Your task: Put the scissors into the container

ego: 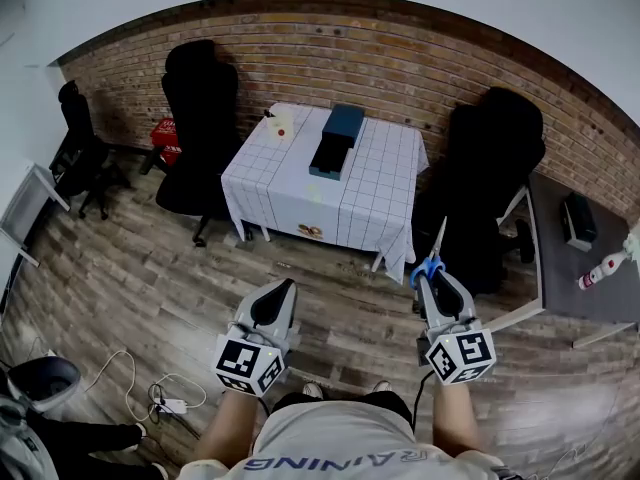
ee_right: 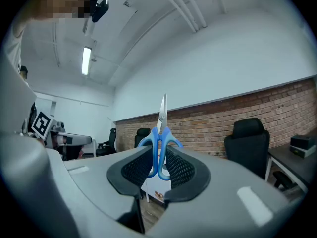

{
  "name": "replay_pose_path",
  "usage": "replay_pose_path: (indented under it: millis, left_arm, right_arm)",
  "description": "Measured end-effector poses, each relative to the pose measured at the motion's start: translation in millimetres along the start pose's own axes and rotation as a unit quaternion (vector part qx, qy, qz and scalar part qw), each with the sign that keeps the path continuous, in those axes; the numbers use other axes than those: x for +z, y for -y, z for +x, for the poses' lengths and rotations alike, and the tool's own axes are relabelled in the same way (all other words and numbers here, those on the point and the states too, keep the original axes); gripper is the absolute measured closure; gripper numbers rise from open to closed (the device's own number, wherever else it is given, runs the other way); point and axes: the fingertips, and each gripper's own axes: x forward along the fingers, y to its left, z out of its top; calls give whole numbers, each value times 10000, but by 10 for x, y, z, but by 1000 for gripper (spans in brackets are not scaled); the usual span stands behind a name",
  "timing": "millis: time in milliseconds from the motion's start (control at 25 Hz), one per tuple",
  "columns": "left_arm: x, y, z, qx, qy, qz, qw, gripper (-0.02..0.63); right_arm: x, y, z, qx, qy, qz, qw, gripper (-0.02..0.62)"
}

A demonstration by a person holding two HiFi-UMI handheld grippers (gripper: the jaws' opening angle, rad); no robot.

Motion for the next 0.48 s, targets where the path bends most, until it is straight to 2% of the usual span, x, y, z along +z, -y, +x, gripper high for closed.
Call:
replay_pose_path:
  millis: [240,480]
  left_arm:
    - [-155,-314,-176,44,-53,-239,9997,604]
    - [-187,-545,-8,113,-128,-408,9990,604]
  right_arm:
    - [-116,-320,194,75,-153,-64,9998,494]
    - [-131,-337,637,276,-374,-44,9989,494]
